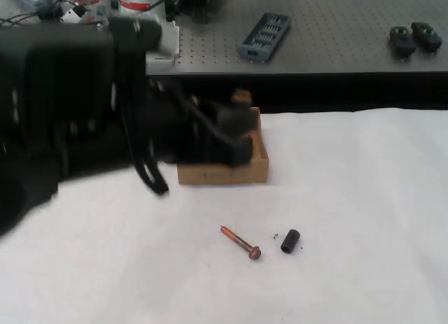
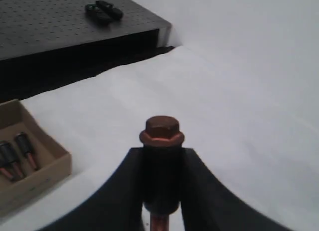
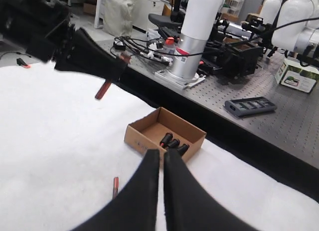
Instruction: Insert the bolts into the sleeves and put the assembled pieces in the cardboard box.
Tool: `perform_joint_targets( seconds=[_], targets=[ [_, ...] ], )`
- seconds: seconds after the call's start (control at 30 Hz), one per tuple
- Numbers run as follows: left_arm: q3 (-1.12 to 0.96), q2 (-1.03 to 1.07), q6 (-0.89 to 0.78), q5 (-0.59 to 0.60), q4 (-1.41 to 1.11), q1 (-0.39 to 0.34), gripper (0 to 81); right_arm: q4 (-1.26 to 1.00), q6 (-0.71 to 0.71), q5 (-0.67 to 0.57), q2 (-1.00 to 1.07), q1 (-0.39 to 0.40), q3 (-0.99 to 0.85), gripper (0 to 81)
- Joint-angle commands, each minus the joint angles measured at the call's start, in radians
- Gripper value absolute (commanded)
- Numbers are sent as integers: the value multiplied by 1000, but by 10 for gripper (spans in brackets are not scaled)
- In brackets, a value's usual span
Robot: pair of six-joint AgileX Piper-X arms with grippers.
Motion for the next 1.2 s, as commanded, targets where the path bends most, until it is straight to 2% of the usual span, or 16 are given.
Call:
perform_joint_targets(
  seconds=[0.0,0.17,0.43,0.63,0.8,1.0,1.17],
  targets=[
    [-30,10,14,-9,27,13,6,29,-2,6,-14,1,-5,37],
    [-177,148,-13,-9,173,64,6,32,2,6,-14,1,-5,37],
    [-443,387,-13,-35,273,84,6,38,8,6,-14,1,-5,37],
    [-667,554,-84,-35,386,106,6,79,100,6,-14,1,-5,37],
    [-824,679,-84,-39,482,135,6,162,113,6,-14,1,-5,37],
    [-949,783,-130,-67,553,171,6,219,113,6,-14,1,-5,37],
    [-967,839,-141,-67,557,178,6,231,113,6,-14,1,-5,37]
  ],
)
